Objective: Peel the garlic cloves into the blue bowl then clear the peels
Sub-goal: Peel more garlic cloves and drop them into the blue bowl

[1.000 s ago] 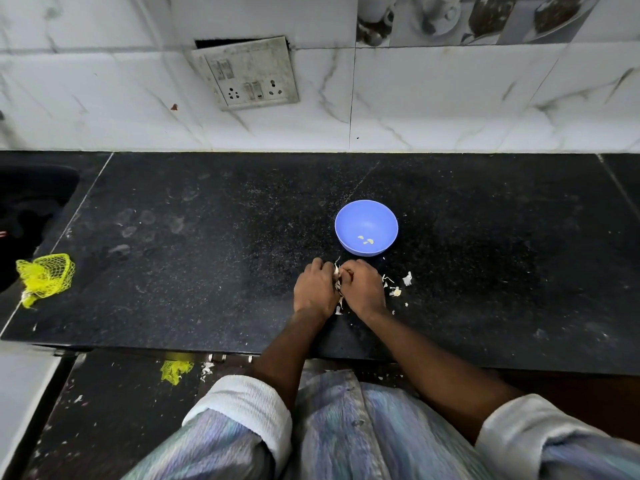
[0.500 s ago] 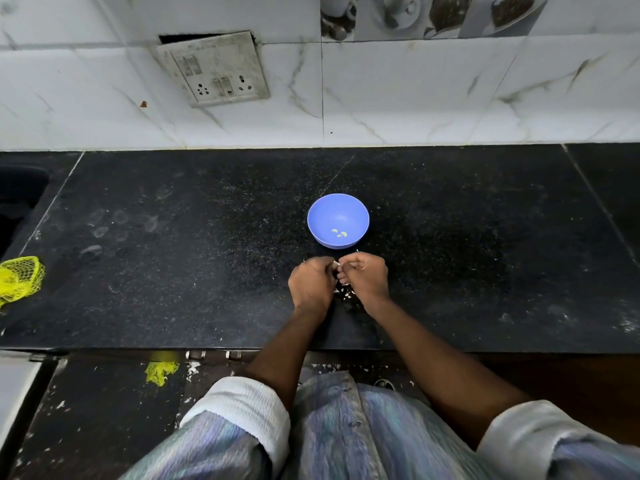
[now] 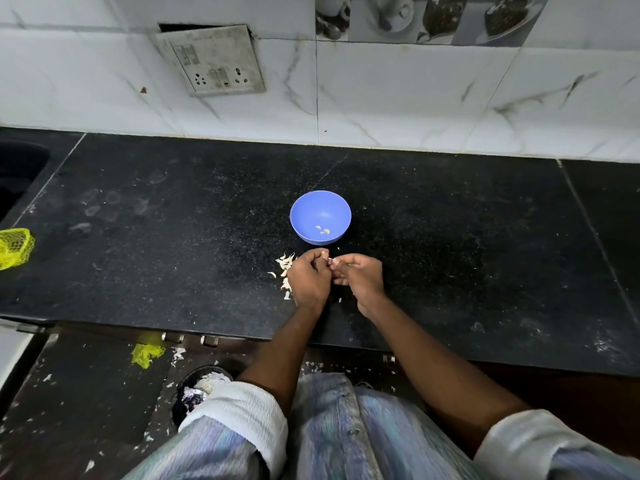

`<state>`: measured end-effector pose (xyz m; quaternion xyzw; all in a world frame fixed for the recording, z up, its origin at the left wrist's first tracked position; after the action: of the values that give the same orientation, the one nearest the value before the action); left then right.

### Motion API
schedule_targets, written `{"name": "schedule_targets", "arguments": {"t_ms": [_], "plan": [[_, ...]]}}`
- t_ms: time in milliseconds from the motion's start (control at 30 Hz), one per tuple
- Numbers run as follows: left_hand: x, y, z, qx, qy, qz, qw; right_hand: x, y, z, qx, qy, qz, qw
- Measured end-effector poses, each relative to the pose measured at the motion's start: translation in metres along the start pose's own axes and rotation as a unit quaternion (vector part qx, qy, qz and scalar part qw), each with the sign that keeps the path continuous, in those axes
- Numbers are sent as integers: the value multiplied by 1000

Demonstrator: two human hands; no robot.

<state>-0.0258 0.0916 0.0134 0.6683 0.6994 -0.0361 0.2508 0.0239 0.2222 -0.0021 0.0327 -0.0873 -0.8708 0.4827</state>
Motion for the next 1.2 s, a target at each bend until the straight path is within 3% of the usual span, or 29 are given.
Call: {"name": "schedule_targets", "arguments": {"t_ms": [167,400,667,733,900,1067,1200], "plan": [[6,11,7,24,-38,12,999,-8,1,-3,-17,38,9,999],[-11,-6,-2,72,-67,47,994,12,-4,3,82,-113,26,990],[-22,-31,-5,114,-63,95,987,30,-8,-4,116,-163,14,980],[-20,-34,-5,92,-29,123,988,31,-7,-8,134,-203,-4,970],[-18,-39,7,-55,133,158,977,31,-6,-12,143,-239,-25,960],[-13,-47,22,-115,121,160,973,36,-5,-12,141,-233,-45,961],[-17,-49,24,-94,51,131,986,37,-4,-13,140,-225,-47,963]]}}
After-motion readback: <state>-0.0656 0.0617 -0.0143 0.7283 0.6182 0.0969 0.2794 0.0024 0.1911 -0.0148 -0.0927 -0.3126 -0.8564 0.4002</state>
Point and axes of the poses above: each hand's wrist, its own y-axis away from the middle knuckle, its own x-axis out of the palm, z = x × y, the point moved 6 cm from there along -y, towards the middle knuckle, and after that the axes turned 14 degrees about -x, right-handed, at the moved point
